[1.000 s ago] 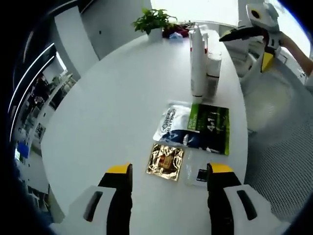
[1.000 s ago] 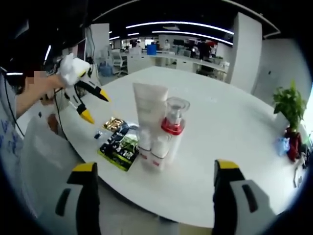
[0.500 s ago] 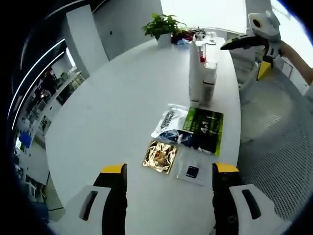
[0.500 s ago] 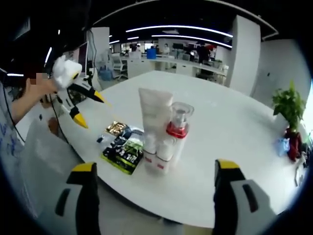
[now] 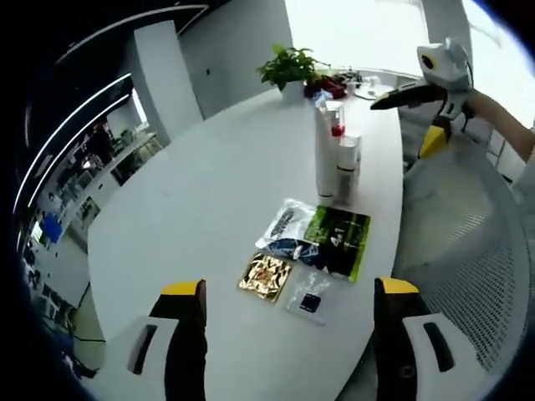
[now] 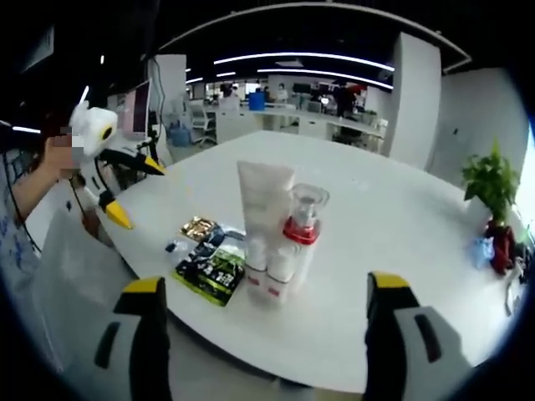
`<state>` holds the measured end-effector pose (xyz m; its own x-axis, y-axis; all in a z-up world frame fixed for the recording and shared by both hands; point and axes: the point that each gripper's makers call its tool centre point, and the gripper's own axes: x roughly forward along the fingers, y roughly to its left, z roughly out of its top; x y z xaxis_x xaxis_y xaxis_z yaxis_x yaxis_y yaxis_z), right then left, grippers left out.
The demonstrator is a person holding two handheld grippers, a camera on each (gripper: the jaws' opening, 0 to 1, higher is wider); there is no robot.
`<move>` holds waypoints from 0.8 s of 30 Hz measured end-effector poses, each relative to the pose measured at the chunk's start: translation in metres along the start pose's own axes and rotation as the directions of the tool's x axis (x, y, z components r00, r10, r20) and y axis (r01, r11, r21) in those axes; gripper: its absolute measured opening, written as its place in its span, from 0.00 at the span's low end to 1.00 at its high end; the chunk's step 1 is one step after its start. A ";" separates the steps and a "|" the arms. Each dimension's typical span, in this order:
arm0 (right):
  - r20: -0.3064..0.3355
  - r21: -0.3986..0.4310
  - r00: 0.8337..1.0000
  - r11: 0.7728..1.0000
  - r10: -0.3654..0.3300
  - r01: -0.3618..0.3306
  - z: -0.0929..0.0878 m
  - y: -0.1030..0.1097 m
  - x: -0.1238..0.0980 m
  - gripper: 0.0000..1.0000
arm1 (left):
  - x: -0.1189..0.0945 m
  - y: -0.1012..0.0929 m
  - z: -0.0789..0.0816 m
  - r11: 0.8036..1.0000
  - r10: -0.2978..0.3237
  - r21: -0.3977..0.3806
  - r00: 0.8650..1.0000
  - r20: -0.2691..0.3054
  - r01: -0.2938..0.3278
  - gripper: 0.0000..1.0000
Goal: Arrange the skincare products in the storage area until every visible bottle or jar stands upright without overlapping.
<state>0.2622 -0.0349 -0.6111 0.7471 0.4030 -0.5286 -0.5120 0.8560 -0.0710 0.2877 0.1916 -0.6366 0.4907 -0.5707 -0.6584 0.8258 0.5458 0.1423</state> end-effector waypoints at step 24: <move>0.018 0.036 0.999 0.998 -0.042 0.041 -0.023 -0.006 -0.009 1.00 | -0.032 -0.020 -0.012 0.972 0.175 -0.190 0.965 0.195 -0.138 0.97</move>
<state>0.2487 -0.0510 -0.6252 0.7754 0.3722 -0.5101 -0.4649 0.8832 -0.0621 0.2519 0.2059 -0.6272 0.6723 -0.5748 -0.4665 0.6822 0.7257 0.0890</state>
